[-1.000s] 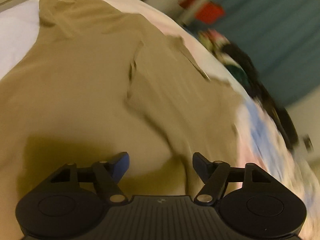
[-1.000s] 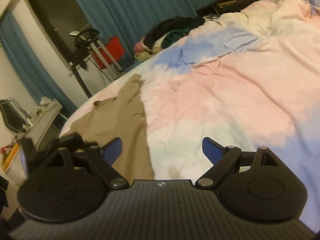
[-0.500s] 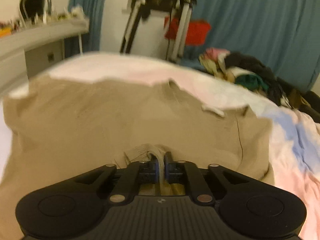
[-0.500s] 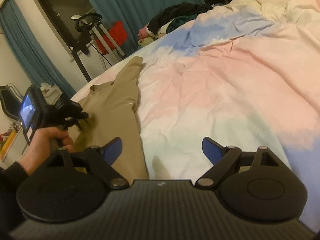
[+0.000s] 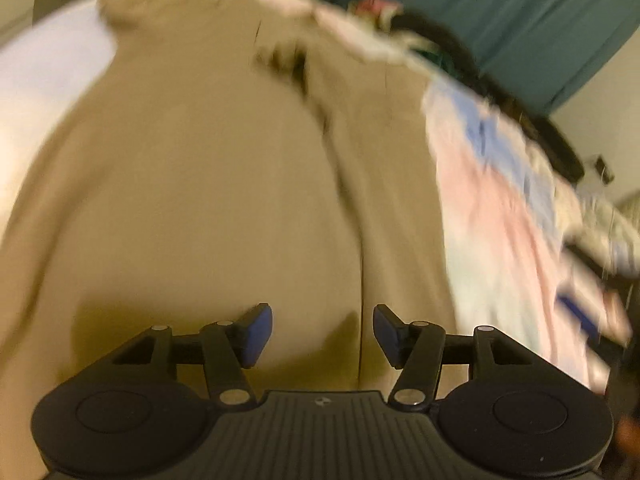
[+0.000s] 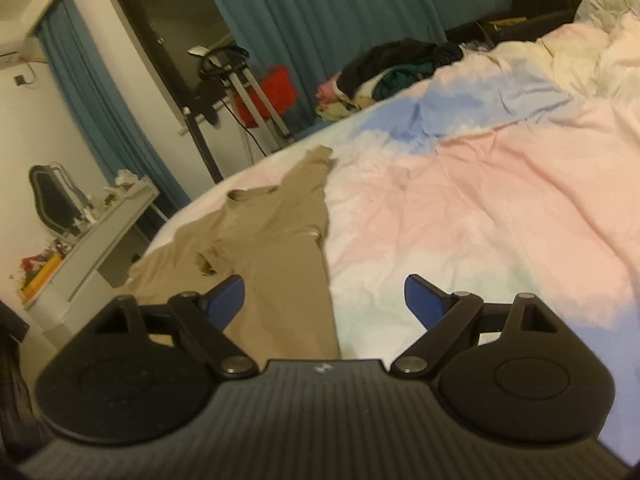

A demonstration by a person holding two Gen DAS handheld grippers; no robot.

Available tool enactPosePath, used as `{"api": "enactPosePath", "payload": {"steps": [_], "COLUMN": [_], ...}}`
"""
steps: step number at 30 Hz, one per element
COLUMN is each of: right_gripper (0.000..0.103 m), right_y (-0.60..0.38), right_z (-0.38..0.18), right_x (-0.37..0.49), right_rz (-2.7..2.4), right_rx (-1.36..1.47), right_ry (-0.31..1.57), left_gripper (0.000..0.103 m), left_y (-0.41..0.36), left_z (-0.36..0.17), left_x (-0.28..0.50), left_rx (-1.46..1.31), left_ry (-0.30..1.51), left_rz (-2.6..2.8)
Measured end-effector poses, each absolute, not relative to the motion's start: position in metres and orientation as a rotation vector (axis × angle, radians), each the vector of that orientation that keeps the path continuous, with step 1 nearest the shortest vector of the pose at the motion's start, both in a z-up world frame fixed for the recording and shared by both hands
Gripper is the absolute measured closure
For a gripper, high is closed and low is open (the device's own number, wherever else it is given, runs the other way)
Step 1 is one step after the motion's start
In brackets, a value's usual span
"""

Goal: Fold clothes

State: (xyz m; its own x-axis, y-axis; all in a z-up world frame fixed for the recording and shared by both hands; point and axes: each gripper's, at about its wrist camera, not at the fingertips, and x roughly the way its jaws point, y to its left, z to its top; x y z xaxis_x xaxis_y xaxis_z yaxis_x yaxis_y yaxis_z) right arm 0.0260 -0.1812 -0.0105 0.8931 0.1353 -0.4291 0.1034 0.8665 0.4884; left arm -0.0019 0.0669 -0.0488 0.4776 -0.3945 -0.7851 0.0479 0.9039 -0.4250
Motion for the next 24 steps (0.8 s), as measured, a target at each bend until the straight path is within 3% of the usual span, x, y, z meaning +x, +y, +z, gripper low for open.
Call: {"api": "enactPosePath", "payload": {"steps": [7,9,10,11,16,19,21,23,24], "right_gripper": [0.015,0.015,0.015,0.015,0.015,0.015,0.015,0.015,0.015], "right_y": [-0.176,-0.174,-0.172,-0.171,-0.161,-0.158,-0.157,-0.156,-0.156], "right_z": [0.009,0.010,0.010,0.011,0.018,0.019,0.020,0.022,0.024], "right_x": [-0.002,-0.007,-0.010,-0.012,-0.027,-0.032,-0.034,-0.037,-0.040], "right_rz": [0.051,0.056,0.057,0.055,0.056,0.070,0.074,0.069,0.066], "right_rx": [0.537,0.542,0.536,0.525,0.448,0.430,0.423,0.408,0.398], "right_ry": [0.451,0.461,0.466,0.469,0.456,0.456,0.454,0.441,0.432], "left_gripper": [0.050,0.066,0.088,0.100,0.101,0.099,0.085,0.050,0.046], "left_y": [0.057,0.056,0.056,0.055,0.051,0.051,0.050,0.048,0.049], "left_z": [-0.060,-0.063,-0.064,-0.064,-0.055,-0.046,-0.038,-0.024,-0.015], "left_x": [-0.068,-0.077,-0.080,-0.084,-0.111,-0.119,-0.118,-0.118,-0.116], "left_rx": [-0.299,-0.292,-0.301,-0.300,-0.204,-0.181,-0.162,-0.139,-0.130], "left_ry": [1.109,1.114,1.123,1.125,1.060,1.015,0.986,0.939,0.906], "left_rz": [-0.378,-0.399,-0.409,-0.413,-0.366,-0.369,-0.358,-0.344,-0.338]}}
